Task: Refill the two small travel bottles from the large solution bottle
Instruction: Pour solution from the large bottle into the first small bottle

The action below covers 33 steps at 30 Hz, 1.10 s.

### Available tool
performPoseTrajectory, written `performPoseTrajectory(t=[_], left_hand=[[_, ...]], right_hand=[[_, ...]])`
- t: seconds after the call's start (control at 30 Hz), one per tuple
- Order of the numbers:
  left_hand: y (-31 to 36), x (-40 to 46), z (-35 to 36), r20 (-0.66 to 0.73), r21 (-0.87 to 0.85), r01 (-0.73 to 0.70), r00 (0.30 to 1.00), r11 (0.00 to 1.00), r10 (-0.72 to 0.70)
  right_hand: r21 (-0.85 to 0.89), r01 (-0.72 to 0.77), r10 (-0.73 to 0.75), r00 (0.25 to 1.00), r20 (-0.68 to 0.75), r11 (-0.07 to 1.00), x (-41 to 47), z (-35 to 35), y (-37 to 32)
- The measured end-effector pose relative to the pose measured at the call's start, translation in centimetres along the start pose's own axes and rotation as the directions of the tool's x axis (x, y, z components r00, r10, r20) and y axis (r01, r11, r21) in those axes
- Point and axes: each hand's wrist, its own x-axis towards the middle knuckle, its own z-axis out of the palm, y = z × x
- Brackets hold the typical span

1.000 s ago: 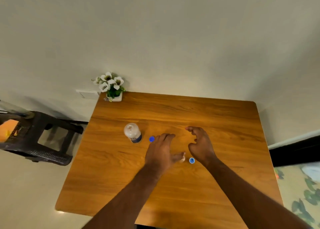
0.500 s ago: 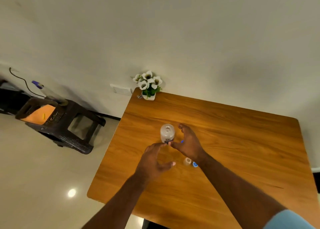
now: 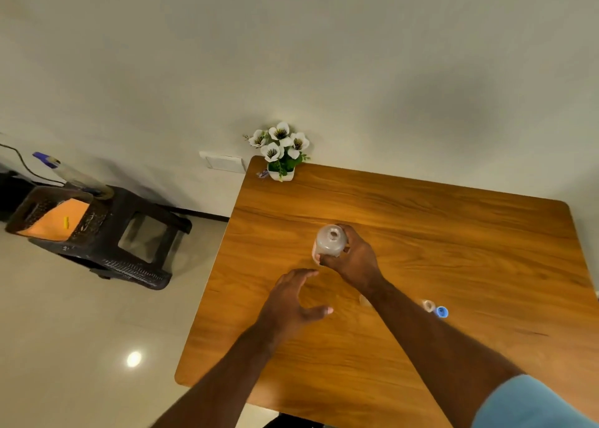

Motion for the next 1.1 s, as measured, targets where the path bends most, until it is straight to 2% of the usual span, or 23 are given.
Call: performPoseTrajectory(t=[0.27,0.53,0.8,0.93,1.1], left_hand=[[3.2,2.5,2.3,0.124,0.01,-0.082,0.989,0.997,0.081],[5.2,5.1,7.0,0.222,0.096,-0.191,0.961,0.977,0.166],[5.6,5.3,8.4,0.18,0.201,-0.22,0.966,0.954,0.185],[7.0,5.3,7.4,0.12,0.109,-0.156,0.982,0.982,0.143],[11.3,5.5,4.0,0.011,-0.159,-0.13,0.991,0.979,0.134]], right_hand=[[0.054,0.006,0.004,0.981,-0.195,0.999,-2.0,-7.4,-3.4],[0.042,-0.062,0.073,0.938,-0.339,0.997,-5.7,-13.7,-1.2],[0.076,-0.125,0.144,0.92,-0.364,0.989,-8.1,-15.7,0.7],[0.077,-0.086,0.108,0.934,-0.342,0.993,-8.1,-16.4,0.1],[0.088,-0.006,0.037,0.935,-0.353,0.996,-8.0,-18.2,-2.6]])
